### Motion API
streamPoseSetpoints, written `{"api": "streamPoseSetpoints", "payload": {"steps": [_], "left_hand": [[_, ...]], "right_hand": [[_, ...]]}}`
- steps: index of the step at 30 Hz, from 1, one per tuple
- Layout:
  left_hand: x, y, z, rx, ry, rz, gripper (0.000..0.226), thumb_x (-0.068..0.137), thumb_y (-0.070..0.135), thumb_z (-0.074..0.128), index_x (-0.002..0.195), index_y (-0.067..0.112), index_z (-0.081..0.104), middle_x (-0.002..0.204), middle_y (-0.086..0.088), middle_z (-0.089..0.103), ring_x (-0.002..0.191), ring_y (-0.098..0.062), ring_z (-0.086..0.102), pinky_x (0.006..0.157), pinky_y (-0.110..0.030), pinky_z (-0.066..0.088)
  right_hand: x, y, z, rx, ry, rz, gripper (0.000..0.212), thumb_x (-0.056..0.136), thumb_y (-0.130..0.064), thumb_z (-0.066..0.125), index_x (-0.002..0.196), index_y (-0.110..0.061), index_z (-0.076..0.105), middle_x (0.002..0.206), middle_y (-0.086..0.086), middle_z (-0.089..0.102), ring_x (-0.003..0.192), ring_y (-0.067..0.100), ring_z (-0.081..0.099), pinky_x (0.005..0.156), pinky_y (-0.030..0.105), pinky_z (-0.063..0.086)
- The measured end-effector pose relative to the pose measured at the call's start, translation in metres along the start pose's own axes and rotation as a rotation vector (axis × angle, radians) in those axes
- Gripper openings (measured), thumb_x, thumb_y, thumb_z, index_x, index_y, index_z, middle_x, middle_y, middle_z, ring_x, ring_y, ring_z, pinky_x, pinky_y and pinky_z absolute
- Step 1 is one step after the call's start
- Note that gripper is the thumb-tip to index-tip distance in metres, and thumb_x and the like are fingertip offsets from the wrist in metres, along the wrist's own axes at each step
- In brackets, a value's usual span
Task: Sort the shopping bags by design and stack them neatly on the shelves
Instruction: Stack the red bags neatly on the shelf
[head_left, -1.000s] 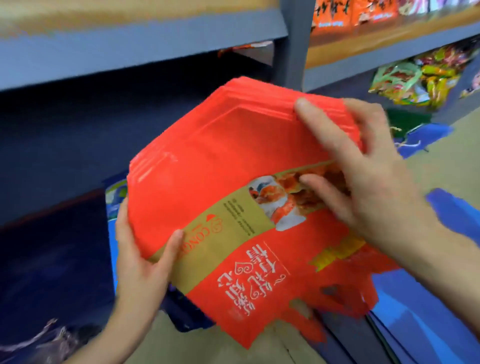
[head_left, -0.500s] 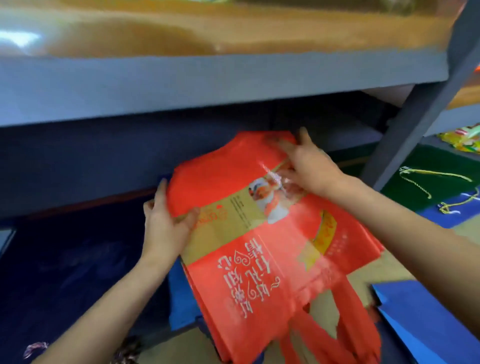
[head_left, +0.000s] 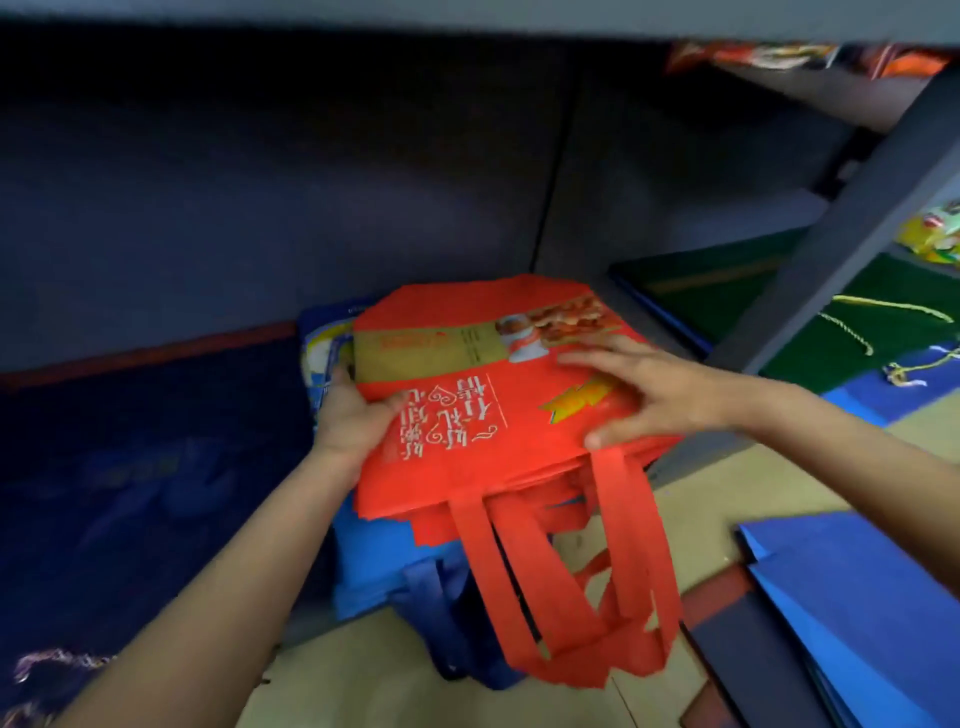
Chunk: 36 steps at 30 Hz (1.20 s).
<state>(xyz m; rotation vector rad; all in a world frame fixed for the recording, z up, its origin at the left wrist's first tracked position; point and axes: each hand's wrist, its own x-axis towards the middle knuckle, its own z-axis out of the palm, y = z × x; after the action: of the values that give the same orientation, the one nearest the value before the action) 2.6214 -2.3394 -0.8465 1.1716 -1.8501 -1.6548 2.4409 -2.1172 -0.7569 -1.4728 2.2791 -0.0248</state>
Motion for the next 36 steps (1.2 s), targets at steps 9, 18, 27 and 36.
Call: {"api": "streamPoseSetpoints", "payload": {"steps": [9, 18, 27, 36], "left_hand": [[-0.021, 0.029, -0.011, -0.244, -0.121, -0.223, 0.053, 0.087, -0.004, 0.056, 0.129, 0.021, 0.037, 0.097, -0.007, 0.062, 0.071, -0.018, 0.061, 0.047, -0.028, 0.054], [-0.052, 0.029, 0.020, -0.362, 0.124, 0.034, 0.070, 0.088, -0.009, 0.050, 0.144, 0.024, 0.025, 0.123, -0.007, 0.056, 0.096, -0.019, 0.058, 0.084, -0.035, 0.051], [-0.005, 0.021, 0.088, -0.077, 0.034, 0.051, 0.095, 0.069, 0.018, 0.064, 0.148, 0.028, 0.013, 0.133, -0.015, 0.046, 0.118, -0.031, 0.052, 0.103, -0.043, 0.042], [-0.014, 0.049, 0.111, -0.126, -0.062, 0.188, 0.093, 0.079, -0.009, 0.049, 0.149, 0.039, 0.010, 0.134, -0.011, 0.040, 0.115, -0.026, 0.053, 0.102, -0.032, 0.042]], "right_hand": [[-0.006, -0.008, 0.058, -0.621, 0.043, 0.083, 0.105, 0.091, -0.010, 0.050, 0.129, -0.039, -0.043, 0.154, 0.013, -0.023, 0.142, 0.039, -0.009, 0.114, 0.051, -0.002], [0.005, 0.003, 0.027, -0.664, 0.148, 0.229, 0.075, 0.096, -0.019, 0.038, 0.147, -0.029, -0.015, 0.154, 0.016, 0.000, 0.132, 0.036, 0.029, 0.115, 0.049, 0.001], [-0.006, 0.009, 0.008, -0.150, 0.065, 0.127, 0.067, 0.094, -0.018, 0.050, 0.148, -0.033, 0.015, 0.141, 0.016, 0.037, 0.130, 0.030, 0.039, 0.107, 0.028, 0.028], [0.000, 0.017, 0.026, 0.213, 0.013, 0.113, 0.085, 0.078, -0.052, 0.063, 0.147, -0.032, 0.018, 0.150, 0.007, 0.029, 0.137, 0.020, 0.027, 0.109, 0.023, 0.020]]}}
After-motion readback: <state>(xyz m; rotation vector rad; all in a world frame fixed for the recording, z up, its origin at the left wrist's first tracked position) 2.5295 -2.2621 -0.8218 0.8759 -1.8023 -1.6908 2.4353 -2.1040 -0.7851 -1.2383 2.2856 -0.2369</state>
